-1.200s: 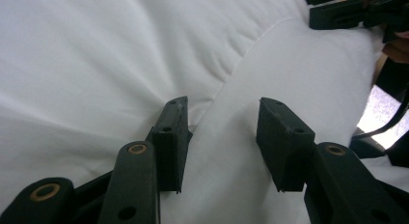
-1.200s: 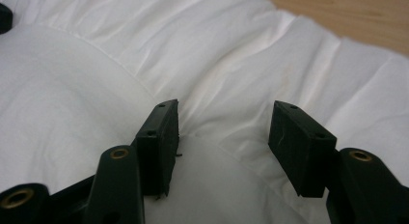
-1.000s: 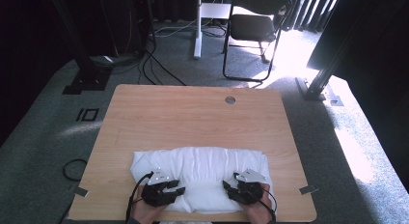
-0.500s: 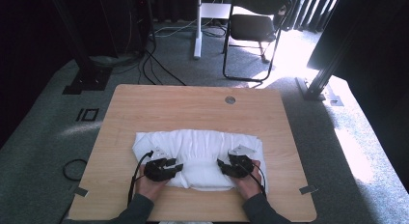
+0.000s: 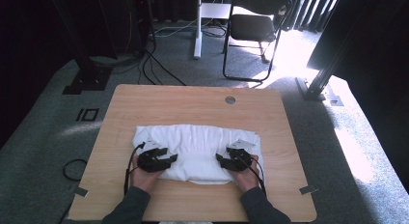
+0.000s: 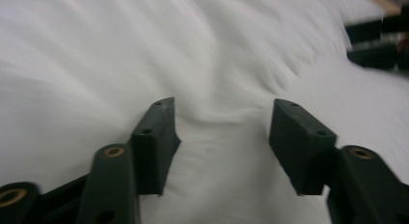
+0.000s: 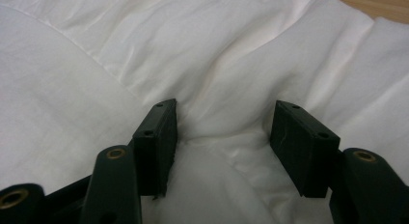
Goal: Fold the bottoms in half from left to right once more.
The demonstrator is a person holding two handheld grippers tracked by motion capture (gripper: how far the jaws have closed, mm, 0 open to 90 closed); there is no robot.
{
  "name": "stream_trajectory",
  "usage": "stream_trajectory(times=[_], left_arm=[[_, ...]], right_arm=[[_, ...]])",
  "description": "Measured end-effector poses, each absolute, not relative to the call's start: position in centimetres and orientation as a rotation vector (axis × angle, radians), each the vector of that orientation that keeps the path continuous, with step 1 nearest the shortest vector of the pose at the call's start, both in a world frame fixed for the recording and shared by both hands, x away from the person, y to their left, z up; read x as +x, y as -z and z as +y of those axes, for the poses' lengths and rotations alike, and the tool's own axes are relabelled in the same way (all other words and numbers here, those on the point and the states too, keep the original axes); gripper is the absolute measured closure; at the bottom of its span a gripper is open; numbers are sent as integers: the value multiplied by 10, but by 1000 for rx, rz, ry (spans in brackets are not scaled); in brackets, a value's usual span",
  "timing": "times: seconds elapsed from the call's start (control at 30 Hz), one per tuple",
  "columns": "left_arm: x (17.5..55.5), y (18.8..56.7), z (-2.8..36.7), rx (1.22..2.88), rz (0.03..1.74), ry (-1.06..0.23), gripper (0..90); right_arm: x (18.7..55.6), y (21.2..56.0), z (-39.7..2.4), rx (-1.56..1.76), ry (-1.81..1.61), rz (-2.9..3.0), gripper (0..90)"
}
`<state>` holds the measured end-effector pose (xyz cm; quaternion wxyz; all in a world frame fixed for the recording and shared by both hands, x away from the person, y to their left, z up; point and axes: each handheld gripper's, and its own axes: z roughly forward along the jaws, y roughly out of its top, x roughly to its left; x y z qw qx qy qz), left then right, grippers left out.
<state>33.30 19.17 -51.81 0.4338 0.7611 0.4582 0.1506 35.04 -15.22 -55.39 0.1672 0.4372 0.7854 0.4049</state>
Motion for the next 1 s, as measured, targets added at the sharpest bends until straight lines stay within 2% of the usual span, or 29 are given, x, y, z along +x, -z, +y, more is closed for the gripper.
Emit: stream_trajectory(times=[0.17,0.27,0.3,0.37,0.53,0.6,0.77,1.0], left_arm=[[346,517,232,1811,1319,-438,235],[353,524,248,1770,1371,-389,150],[355,526,252,1741,1363,-326,149],[357,529,257,1727,1389,-335,101],[365,536,259,1731,1476,-352,82],[367,540,259,1736,1490,-344,27],[372,548,256,1763,1519,-313,25],[369,550,242,1824,1392,-232,25]], right_arm=[[350,555,-153,1250,-1169,2229,419],[350,556,-154,1251,-1175,2226,419],[350,556,-154,1250,-1177,2226,419],[350,556,-154,1254,-1181,2222,419],[349,557,-154,1254,-1189,2217,419],[349,557,-155,1255,-1192,2216,419],[349,557,-155,1258,-1196,2217,419],[349,558,-155,1259,-1199,2215,419]])
